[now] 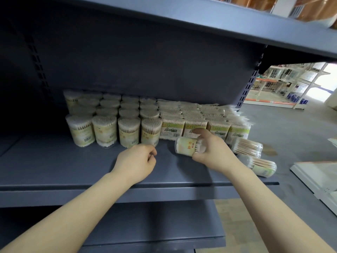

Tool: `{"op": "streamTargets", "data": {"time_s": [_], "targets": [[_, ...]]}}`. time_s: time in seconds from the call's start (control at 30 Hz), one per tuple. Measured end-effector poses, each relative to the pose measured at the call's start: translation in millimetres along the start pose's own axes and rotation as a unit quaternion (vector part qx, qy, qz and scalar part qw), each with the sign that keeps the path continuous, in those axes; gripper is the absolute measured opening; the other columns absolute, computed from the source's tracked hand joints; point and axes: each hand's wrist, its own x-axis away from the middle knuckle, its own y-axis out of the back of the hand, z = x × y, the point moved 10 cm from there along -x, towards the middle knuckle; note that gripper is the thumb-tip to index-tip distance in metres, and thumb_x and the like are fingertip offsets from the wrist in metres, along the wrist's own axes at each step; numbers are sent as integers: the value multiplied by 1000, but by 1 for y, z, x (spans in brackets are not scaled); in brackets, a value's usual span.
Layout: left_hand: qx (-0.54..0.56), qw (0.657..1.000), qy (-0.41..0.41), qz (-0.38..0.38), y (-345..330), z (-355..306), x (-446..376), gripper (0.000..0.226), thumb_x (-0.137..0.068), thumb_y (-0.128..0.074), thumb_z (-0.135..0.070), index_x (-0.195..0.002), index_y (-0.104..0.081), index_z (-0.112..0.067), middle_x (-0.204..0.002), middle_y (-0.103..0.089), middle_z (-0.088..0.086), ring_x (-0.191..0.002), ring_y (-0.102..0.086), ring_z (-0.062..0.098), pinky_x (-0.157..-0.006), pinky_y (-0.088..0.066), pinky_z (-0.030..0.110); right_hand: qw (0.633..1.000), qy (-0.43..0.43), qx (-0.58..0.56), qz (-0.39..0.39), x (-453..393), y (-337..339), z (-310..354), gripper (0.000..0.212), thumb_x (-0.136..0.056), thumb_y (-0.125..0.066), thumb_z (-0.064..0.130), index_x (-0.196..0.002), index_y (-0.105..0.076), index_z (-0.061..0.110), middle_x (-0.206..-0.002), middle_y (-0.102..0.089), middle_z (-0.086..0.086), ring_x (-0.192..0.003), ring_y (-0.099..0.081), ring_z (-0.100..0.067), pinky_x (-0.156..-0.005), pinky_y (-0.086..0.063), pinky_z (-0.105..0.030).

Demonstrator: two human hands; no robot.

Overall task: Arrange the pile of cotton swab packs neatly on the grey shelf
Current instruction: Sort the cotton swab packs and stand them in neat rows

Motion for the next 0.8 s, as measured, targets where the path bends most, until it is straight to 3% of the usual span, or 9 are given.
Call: {"op": "streamTargets", "data": {"time_s": [0.1,0.17,0.33,0.47,0.63,0.8], "targets": [[14,1000,-1,-1,1,-2,2,28,-90,-45,-24,-115,-57,-29,-89,-57,-16,-82,-49,7,-72,-46,26,997,20,-54,-50,-1,15,8,47,-72,-64,11,-115,-46,16,-98,-54,-2,-87,-51,-19,-62,-30,-20],[23,1000,-5,-2,2,-5,3,31,-90,-48,-29,-120,-54,-30,-97,-58,-16,-85,-50,6,-75,-47,25,992,19,-100,-77,-3,24,11,37,-72,-65,11,-103,-45,18,-95,-54,2,-86,-51,-16,-63,-31,-19],[22,999,-32,-7,6,-17,7,52,-86,-54,-45,-135,-41,-29,-123,-53,-11,-110,-50,8,-85,-44,24,987,22,-147,-67,-12,28,21,28,-75,-66,13,-97,-49,19,-94,-57,3,-89,-55,-15,-73,-40,-23],[13,999,-40,-21,10,-20,7,62,-83,-55,-54,-136,-40,-26,-130,-49,-9,-115,-48,11,-91,-44,30,985,45,-155,-56,-17,25,35,22,-76,-65,11,-92,-53,18,-91,-59,2,-86,-57,-13,-72,-42,-19],[40,998,-33,-25,15,-20,10,68,-74,-54,-67,-129,-47,-28,-120,-54,-11,-107,-52,9,-84,-46,30,979,62,-190,-42,-22,20,48,14,-80,-63,13,-91,-58,19,-87,-61,8,-83,-58,-7,-71,-43,-12],[110,993,-16,-31,18,-18,16,51,-72,-59,-63,-111,-54,-30,-101,-56,-17,-94,-54,6,-77,-47,27,970,75,-229,-24,-25,16,61,9,-82,-62,16,-85,-60,25,-86,-65,10,-84,-61,-6,-72,-45,-17]]}}
